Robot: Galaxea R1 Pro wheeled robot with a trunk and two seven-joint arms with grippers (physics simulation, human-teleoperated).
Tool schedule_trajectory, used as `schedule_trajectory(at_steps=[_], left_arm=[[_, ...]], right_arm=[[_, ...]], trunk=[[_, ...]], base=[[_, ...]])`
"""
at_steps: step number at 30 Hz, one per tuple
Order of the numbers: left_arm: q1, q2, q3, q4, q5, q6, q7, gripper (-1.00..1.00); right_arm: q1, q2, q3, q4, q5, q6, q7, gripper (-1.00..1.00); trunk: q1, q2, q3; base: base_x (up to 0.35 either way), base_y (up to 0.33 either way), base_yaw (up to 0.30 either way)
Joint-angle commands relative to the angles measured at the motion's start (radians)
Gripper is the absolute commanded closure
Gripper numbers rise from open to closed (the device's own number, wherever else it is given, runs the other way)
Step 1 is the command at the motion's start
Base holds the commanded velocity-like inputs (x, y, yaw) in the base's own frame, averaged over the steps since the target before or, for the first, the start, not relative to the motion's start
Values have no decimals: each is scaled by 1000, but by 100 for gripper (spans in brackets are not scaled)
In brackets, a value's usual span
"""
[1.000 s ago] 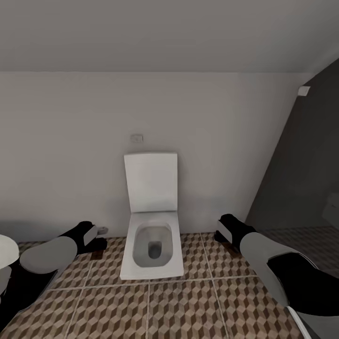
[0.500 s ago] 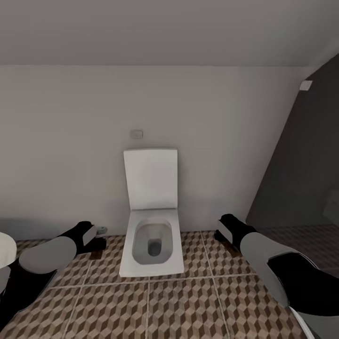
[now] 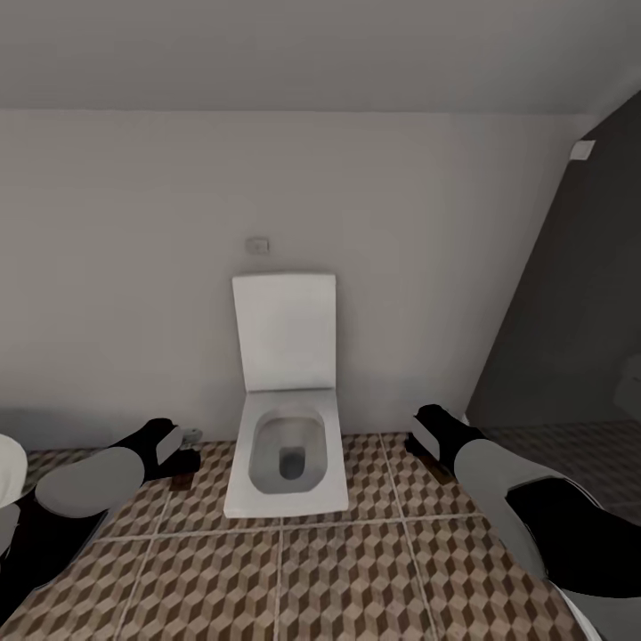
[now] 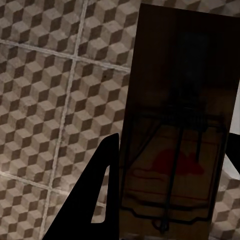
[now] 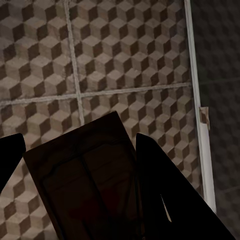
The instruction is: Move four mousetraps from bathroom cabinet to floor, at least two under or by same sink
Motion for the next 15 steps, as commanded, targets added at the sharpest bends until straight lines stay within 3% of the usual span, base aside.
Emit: schedule_trajectory(at_steps=[1,15], left_arm=[[-1,0,-4,0,11,3,3,100],[-1,2,-4,0,11,2,3,100]], right_arm=[[0,0,7,-1,-12,2,-8,100],[0,0,7,-1,-12,0,-8,100]], trunk=[[4,-8,-4],[57,-106,-48]], base=[[0,0,0],[0,0,0]])
